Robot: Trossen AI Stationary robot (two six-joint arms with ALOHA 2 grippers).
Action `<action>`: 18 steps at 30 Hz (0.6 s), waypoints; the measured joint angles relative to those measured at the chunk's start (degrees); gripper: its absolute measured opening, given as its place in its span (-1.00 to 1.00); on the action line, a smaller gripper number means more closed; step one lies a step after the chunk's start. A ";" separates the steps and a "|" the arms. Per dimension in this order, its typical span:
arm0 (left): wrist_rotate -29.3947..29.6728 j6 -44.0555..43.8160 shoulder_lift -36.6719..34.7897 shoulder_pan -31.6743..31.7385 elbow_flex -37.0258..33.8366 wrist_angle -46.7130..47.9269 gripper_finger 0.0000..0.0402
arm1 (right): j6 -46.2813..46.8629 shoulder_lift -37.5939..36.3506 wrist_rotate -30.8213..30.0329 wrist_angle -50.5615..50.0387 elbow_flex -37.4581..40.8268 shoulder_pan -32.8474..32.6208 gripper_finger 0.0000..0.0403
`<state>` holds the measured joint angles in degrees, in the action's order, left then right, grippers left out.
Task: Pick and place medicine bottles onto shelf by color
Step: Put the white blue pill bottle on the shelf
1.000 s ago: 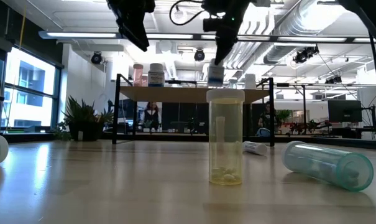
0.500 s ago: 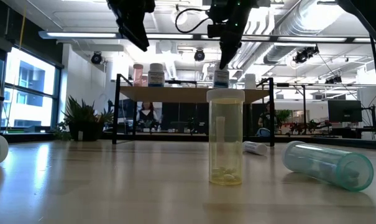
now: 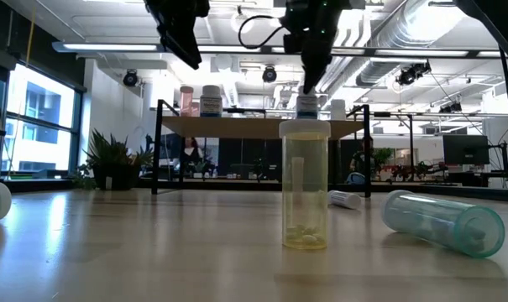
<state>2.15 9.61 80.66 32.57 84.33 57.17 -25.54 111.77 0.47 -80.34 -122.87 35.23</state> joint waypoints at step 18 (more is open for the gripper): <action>-0.01 1.03 0.00 0.01 0.00 0.00 0.07 | 2.05 1.49 -2.45 -1.79 0.04 -1.35 -0.22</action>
<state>2.14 10.64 80.66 32.58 84.33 57.17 -23.49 113.25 -1.98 -82.13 -122.83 33.89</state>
